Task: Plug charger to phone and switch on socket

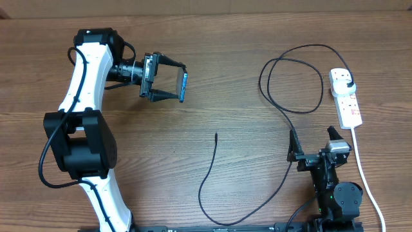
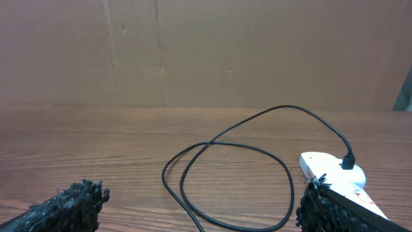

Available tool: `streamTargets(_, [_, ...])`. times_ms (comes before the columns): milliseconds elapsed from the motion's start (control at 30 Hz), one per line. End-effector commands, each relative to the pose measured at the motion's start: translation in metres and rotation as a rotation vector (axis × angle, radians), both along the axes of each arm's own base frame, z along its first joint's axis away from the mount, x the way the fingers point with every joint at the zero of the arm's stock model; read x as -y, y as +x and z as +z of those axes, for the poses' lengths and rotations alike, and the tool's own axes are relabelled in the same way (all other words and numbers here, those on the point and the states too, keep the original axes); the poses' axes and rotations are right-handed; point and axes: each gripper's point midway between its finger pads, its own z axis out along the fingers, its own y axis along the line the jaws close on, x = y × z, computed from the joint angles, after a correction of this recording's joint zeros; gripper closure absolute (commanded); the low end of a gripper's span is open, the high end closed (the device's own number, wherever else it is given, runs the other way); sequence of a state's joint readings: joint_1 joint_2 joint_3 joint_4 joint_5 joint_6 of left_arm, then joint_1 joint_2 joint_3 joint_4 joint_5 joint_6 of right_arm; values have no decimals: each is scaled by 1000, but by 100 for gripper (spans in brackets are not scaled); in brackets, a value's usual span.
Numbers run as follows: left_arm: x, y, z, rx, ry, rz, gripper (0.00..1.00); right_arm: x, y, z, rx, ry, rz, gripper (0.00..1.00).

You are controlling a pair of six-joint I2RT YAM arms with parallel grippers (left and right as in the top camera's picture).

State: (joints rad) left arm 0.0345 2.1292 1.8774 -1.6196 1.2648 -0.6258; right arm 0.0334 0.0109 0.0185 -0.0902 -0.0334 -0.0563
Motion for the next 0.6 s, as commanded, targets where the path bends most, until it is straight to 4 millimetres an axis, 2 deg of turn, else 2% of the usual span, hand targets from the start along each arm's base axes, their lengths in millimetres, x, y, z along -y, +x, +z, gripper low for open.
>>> streamTargets(0, [4,4,17,52,-51,7,96,0,0,-2,5,-5,-4,0])
streamTargets(400, [2,3,12,51,-22,-2,96,0,0,-2,4,-5,-4,0])
streamTargets(567, [-1,0,2,48,36,-20,95,0,0,-2,5,-5,-4,0])
